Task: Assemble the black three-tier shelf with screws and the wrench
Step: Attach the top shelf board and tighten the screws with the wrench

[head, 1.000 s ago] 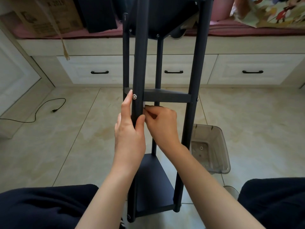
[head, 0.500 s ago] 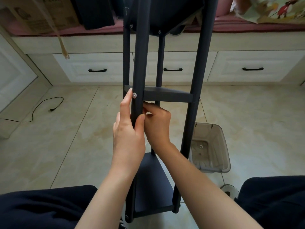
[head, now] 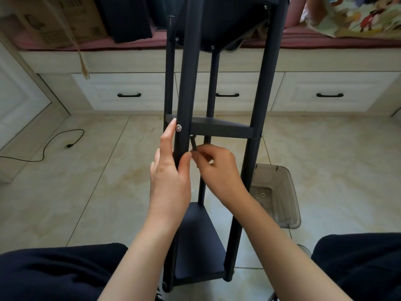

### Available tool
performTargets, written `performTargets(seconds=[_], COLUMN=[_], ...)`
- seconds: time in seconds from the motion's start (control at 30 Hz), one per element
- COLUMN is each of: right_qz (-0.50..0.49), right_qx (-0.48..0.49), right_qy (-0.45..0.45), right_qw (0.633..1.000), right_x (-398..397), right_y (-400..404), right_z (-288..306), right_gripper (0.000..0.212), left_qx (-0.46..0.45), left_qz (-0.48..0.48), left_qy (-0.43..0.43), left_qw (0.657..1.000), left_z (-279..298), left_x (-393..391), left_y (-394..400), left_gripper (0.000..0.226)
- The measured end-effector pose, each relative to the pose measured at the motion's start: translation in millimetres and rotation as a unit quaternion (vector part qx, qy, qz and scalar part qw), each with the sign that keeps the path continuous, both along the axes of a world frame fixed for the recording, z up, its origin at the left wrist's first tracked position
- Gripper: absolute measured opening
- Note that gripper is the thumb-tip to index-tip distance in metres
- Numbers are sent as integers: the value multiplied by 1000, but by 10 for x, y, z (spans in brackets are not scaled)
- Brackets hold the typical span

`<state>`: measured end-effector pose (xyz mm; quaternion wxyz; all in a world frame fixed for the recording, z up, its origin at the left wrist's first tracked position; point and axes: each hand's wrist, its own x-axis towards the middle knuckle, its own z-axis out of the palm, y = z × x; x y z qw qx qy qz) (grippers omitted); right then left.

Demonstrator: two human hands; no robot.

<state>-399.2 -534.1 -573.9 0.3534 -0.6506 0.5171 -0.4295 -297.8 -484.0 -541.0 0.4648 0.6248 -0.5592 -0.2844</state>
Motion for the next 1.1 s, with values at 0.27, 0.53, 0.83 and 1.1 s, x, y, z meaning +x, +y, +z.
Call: performTargets(seconds=[0.27,0.53,0.83,1.1], right_qz=[5,7,-15,-120], right_qx=[11,3,-38,-186], right_qy=[29,70,59,27], right_qw=[1000,998,997,975], right_x=[-122,-115,13,264], right_y=[43,15,-28,-116], right_z=[222,272,100,-226], right_gripper=[20,19,17,8], left_qx=[-3,-8,-8,-5], left_qz=[-1,6,6,5], left_qy=[-10,-13,-11,6], left_qw=[1000,1000,1000,1000], left_z=[-9,-47,-33,-32], left_x=[-6,19,23,36], left_y=[19,5,8,-4], left_gripper=[64,64,64,62])
